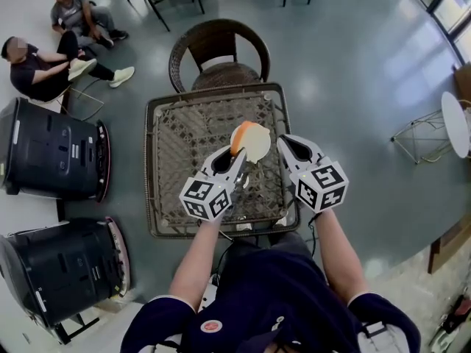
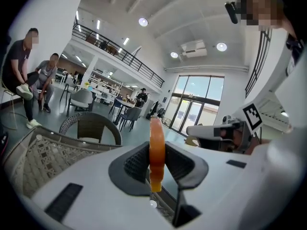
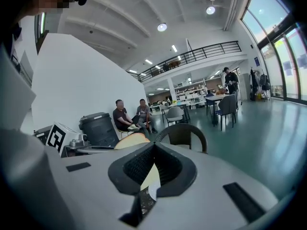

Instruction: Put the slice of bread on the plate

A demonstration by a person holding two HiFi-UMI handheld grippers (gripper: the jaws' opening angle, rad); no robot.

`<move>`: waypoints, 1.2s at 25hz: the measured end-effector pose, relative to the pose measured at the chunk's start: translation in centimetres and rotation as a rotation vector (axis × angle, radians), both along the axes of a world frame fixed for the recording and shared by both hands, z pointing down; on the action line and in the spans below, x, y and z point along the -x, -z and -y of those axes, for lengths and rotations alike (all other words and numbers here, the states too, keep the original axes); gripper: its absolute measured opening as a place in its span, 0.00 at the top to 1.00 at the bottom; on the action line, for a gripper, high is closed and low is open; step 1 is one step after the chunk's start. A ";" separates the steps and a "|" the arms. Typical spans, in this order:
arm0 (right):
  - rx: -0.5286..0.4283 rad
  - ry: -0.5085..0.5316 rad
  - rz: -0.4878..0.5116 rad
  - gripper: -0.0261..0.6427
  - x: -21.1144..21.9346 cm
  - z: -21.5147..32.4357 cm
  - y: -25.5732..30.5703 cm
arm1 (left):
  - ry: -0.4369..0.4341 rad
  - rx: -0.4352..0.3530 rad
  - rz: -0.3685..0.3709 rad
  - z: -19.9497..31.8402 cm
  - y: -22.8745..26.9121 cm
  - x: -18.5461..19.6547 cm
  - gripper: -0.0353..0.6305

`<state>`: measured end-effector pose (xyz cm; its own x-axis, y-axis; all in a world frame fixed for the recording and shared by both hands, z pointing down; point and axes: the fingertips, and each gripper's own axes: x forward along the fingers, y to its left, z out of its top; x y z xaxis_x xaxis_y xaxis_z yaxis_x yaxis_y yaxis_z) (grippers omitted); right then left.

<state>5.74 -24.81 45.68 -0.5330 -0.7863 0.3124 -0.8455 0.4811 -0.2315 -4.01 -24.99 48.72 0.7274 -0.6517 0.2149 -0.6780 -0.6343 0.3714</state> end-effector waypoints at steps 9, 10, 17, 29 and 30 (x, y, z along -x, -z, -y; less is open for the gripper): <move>0.087 -0.002 -0.029 0.95 -0.4 2.0 -5.2 | 0.022 0.124 -0.020 2.4 -7.2 -0.9 0.81; 0.095 -0.001 -0.030 0.95 -0.4 2.2 -5.8 | 0.024 0.136 -0.023 2.7 -7.9 -1.0 0.81; 0.147 0.003 -0.039 0.95 -0.8 3.0 -8.7 | 0.051 0.209 -0.090 4.8 -11.6 -1.6 0.81; 0.186 0.032 -0.040 0.95 -0.5 4.1 -10.4 | 0.130 0.339 -0.128 6.1 -16.5 -0.8 0.81; 0.188 0.033 -0.040 0.95 -0.5 4.1 -10.5 | 0.135 0.340 -0.128 6.2 -16.7 -0.7 0.81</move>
<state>6.28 -28.96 56.18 -0.5421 -0.6942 0.4734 -0.8401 0.4604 -0.2869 -3.30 -31.17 65.37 0.6750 -0.6504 0.3484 -0.6814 -0.3684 0.6324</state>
